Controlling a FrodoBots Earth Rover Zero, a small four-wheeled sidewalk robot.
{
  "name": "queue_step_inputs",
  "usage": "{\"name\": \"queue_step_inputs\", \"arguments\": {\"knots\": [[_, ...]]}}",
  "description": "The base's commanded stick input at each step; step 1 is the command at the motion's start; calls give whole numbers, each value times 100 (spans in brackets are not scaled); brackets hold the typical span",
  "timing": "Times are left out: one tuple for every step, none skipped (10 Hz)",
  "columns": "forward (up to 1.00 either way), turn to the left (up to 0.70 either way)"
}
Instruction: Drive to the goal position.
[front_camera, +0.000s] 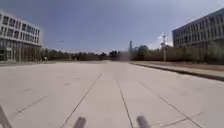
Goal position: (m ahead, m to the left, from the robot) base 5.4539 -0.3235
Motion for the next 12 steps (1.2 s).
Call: {"name": "queue_step_inputs", "arguments": {"knots": [[100, 0], [100, 0], [100, 0], [100, 0], [100, 0], [100, 0], [100, 0], [100, 0], [100, 0], [100, 0], [100, 0], [100, 0]]}}
